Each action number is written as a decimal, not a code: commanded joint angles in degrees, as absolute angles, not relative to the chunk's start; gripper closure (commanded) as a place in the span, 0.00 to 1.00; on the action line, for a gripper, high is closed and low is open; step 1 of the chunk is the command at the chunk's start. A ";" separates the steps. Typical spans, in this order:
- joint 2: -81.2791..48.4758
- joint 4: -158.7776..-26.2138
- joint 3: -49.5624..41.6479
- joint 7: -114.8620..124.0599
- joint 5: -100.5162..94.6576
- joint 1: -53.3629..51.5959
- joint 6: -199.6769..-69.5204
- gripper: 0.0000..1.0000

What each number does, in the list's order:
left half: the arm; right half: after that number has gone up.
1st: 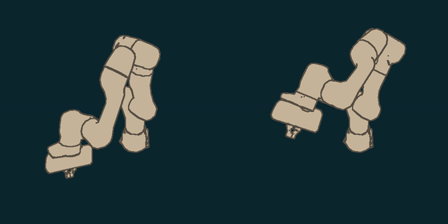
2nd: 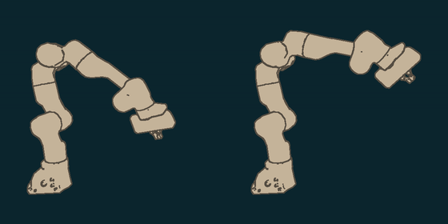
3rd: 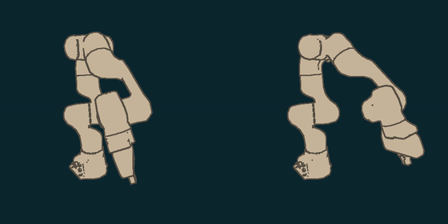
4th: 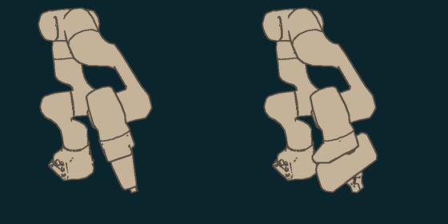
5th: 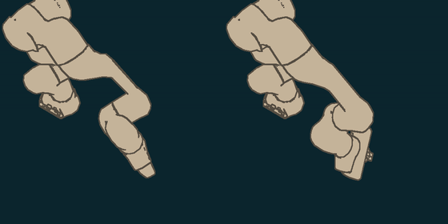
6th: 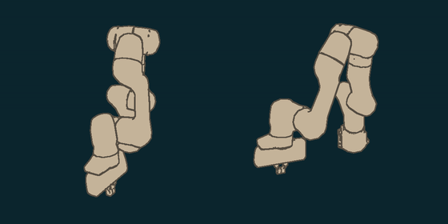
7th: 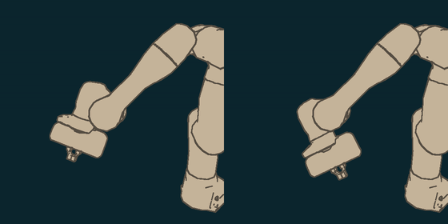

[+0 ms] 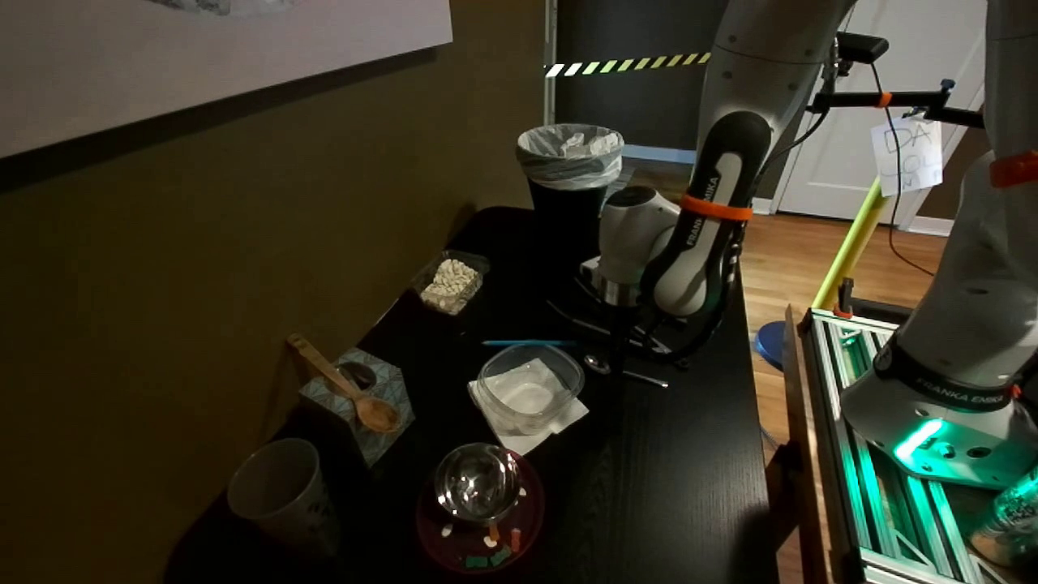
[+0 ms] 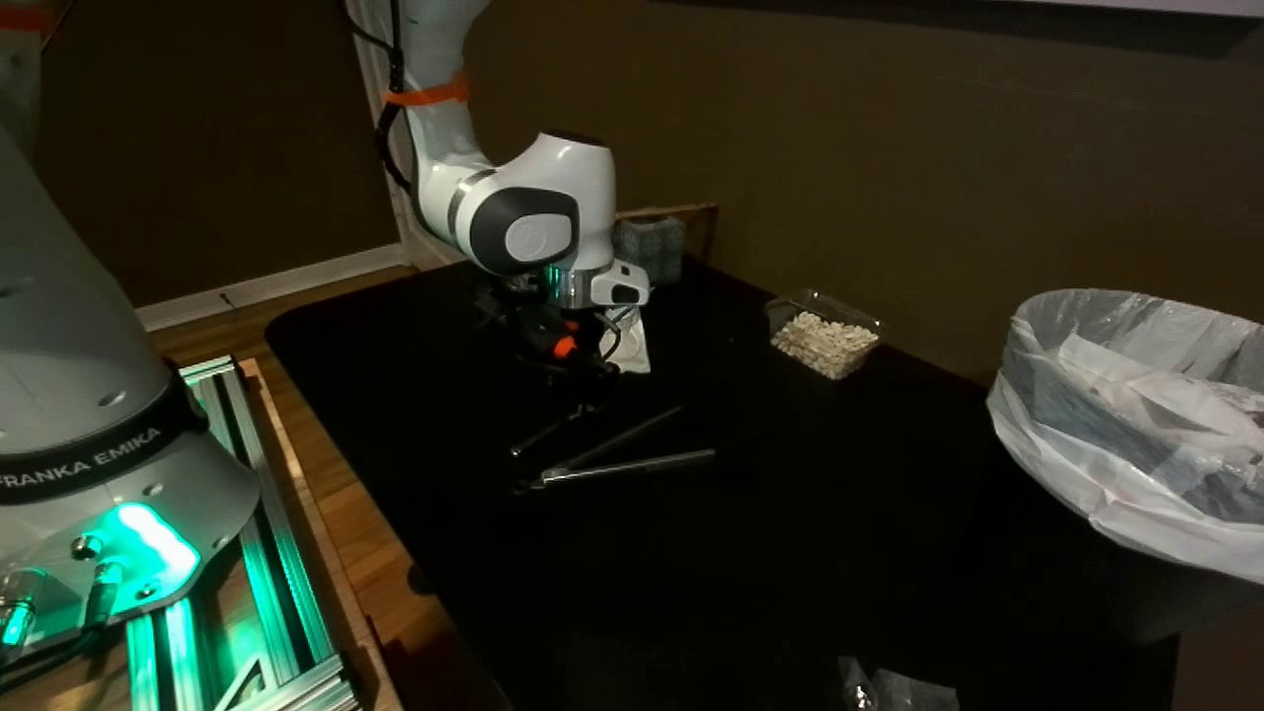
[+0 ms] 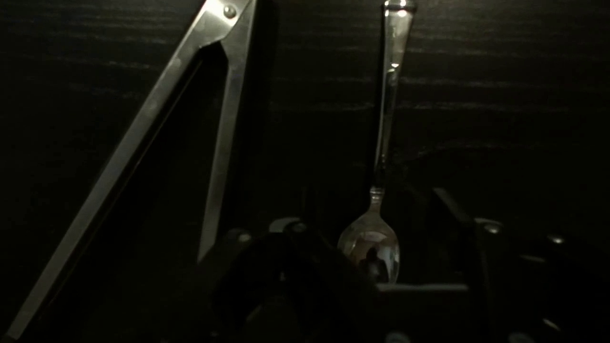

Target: Put the spoon into the bowl

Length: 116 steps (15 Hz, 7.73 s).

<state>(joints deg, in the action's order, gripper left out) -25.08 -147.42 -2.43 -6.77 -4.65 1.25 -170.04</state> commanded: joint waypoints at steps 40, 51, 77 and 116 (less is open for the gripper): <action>-32.00 -157.78 -39.09 -39.72 48.54 -62.84 -196.33 0.91; -36.47 -157.21 -67.13 -54.40 44.87 -87.69 -165.88 0.98; -31.06 -123.66 -56.84 -45.90 -0.98 -77.16 -127.43 0.98; -24.79 -116.59 5.19 -10.92 -36.41 -18.55 -125.18 0.00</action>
<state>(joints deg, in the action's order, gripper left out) -32.27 -108.48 4.89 -15.98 -31.03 -18.54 -118.55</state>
